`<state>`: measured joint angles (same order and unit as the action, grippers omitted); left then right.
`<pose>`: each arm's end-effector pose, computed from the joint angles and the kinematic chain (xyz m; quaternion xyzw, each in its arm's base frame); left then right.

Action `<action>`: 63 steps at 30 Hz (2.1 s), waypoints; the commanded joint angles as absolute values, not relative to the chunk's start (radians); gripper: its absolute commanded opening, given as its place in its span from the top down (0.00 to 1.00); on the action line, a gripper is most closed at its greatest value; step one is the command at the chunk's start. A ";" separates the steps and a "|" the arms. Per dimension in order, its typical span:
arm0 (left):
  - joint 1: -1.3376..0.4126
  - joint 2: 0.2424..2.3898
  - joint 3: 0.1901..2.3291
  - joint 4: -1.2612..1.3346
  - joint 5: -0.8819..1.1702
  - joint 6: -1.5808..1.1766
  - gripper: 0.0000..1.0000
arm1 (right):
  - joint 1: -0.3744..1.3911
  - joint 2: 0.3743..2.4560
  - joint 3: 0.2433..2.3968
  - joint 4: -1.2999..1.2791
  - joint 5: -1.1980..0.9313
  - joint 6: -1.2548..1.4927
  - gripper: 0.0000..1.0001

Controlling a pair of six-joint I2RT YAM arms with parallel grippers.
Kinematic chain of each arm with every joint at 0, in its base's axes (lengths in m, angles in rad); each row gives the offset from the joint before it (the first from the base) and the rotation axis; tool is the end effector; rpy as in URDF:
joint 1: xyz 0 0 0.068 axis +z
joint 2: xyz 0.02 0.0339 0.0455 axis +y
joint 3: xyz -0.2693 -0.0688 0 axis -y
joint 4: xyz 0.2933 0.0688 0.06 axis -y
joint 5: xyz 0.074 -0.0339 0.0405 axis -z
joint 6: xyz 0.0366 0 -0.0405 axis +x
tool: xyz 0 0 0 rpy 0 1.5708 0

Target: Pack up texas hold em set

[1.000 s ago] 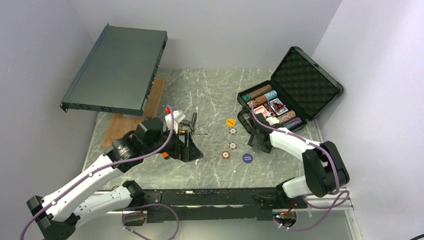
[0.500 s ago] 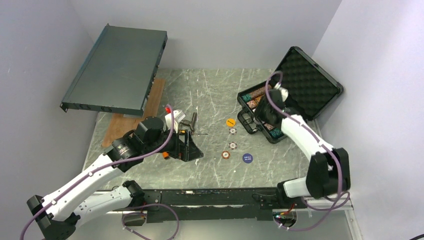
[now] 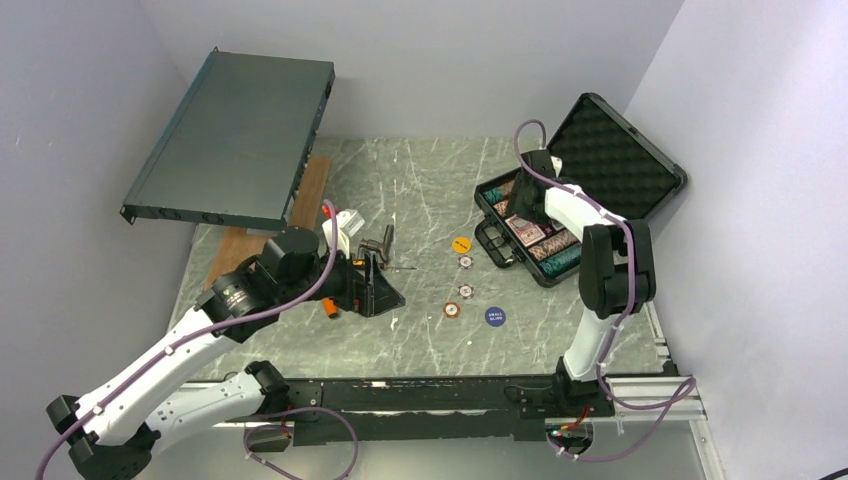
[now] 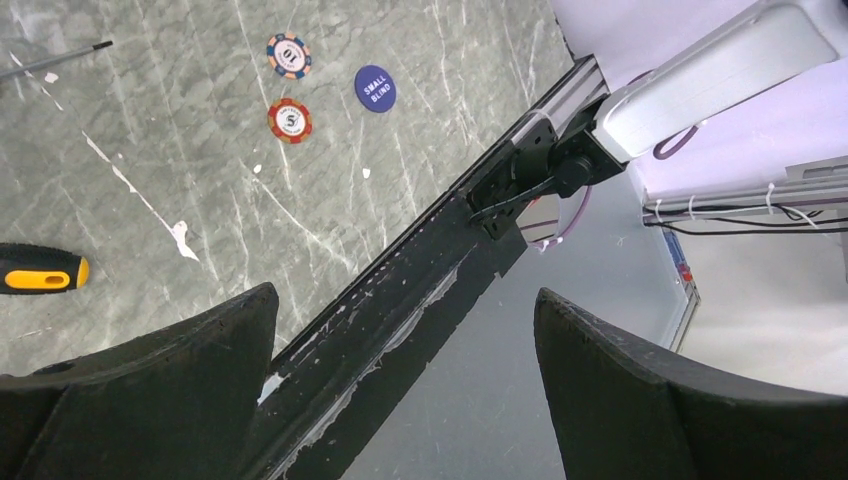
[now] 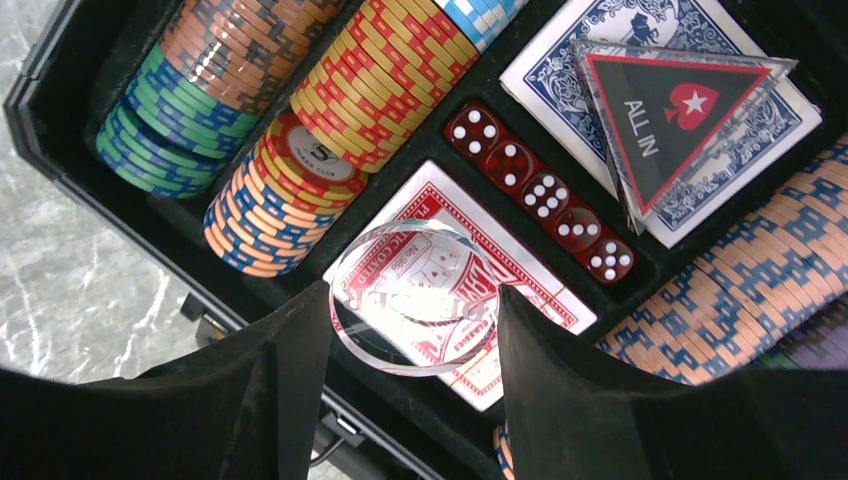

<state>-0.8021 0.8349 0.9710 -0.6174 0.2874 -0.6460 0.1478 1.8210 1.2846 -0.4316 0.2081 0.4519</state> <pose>0.1444 -0.1642 0.3618 0.1400 0.8381 -0.4315 0.3031 0.4281 0.0561 0.1856 0.1743 0.9341 -0.0075 0.3114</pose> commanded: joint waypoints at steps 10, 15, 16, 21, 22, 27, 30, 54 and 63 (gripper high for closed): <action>-0.803 0.856 1.000 -0.595 0.287 -0.632 0.01 | 0.150 1.845 1.337 -0.447 0.235 0.429 0.92; -0.803 0.869 0.998 -0.585 0.299 -0.634 0.01 | 0.153 1.843 1.317 -0.435 0.210 0.435 0.78; -0.803 0.871 0.999 -0.584 0.302 -0.632 0.01 | 0.153 1.847 1.318 -0.432 0.204 0.430 0.74; -0.803 0.868 0.997 -0.588 0.302 -0.632 0.01 | 0.155 1.849 1.341 -0.464 0.197 0.414 0.36; -0.803 0.867 0.995 -0.586 0.302 -0.632 0.01 | 0.155 1.840 1.342 -0.472 0.198 0.407 0.32; -0.802 0.867 0.986 -0.577 0.310 -0.628 0.01 | 0.185 1.734 1.314 -0.513 0.259 0.371 0.24; -0.803 0.870 0.984 -0.572 0.316 -0.624 0.01 | 0.202 1.644 1.283 -0.544 0.217 0.346 0.22; -0.803 0.874 0.952 -0.543 0.314 -0.640 0.01 | 0.569 1.311 0.748 -0.677 0.076 0.683 0.15; -0.803 0.880 0.966 -0.555 0.315 -0.637 0.01 | 0.570 1.399 0.753 -0.685 0.121 0.677 0.28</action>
<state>-0.8021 0.8917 0.9550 -0.5873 0.2996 -0.6437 0.5716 1.3815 0.7460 -0.6769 0.0784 0.6559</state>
